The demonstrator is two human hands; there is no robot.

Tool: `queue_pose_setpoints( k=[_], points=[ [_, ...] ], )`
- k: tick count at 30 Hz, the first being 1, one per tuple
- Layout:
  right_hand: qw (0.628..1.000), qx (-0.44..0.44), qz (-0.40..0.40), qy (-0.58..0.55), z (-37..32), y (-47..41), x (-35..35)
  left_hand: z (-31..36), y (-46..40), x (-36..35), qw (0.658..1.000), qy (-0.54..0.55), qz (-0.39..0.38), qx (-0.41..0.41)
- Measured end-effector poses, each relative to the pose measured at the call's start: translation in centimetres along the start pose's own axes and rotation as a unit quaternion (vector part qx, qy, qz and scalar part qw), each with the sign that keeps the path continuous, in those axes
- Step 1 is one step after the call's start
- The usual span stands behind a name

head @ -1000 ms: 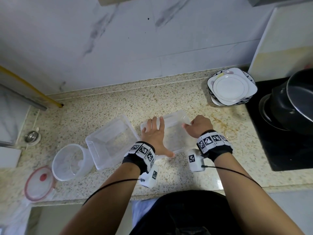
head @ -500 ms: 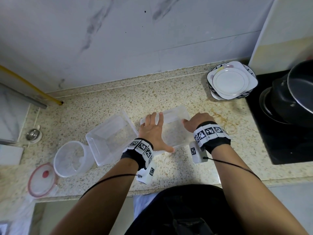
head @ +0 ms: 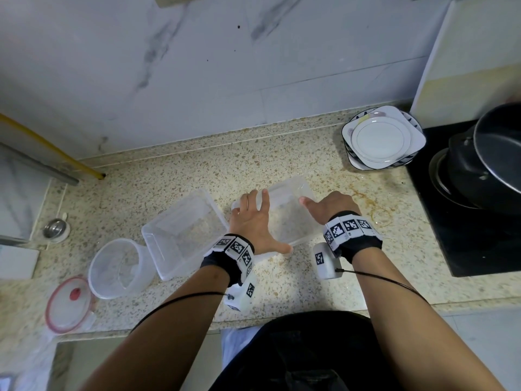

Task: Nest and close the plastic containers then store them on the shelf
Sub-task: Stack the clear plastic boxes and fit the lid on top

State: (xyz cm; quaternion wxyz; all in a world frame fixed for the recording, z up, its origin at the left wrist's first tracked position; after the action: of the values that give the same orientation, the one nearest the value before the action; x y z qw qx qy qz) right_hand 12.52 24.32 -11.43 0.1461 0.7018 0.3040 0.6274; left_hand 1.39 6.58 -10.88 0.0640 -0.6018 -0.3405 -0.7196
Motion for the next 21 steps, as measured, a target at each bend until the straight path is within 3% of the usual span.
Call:
queue_pose_setpoints(
  k=[8,15,21],
  points=[
    [0.996,-0.008,0.081,-0.032,-1.7,1.0,0.9,1.1,-0.1,0.5,0.999,0.013,0.025,0.034],
    [0.998,0.005,0.051,-0.047,-0.7,0.3,0.9,1.0,0.0,0.1,0.999,0.022,0.014,0.02],
    [0.988,0.07,0.025,-0.135,-2.9,0.6,0.7,0.9,-0.3,0.1,1.0,0.014,-0.019,0.008]
  ],
)
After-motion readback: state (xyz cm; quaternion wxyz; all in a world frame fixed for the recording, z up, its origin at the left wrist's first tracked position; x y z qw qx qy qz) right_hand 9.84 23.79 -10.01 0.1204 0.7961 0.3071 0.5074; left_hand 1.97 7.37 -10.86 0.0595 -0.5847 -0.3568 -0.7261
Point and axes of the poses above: each hand's wrist, its own y-axis away from the middle knuckle, its own x-axis out of the back of the hand, z = x × y, the point moved 6 cm from there along -y, towards the middle knuckle, and after that the axes turned 8 degrees about -x, right-handed, at the moved point
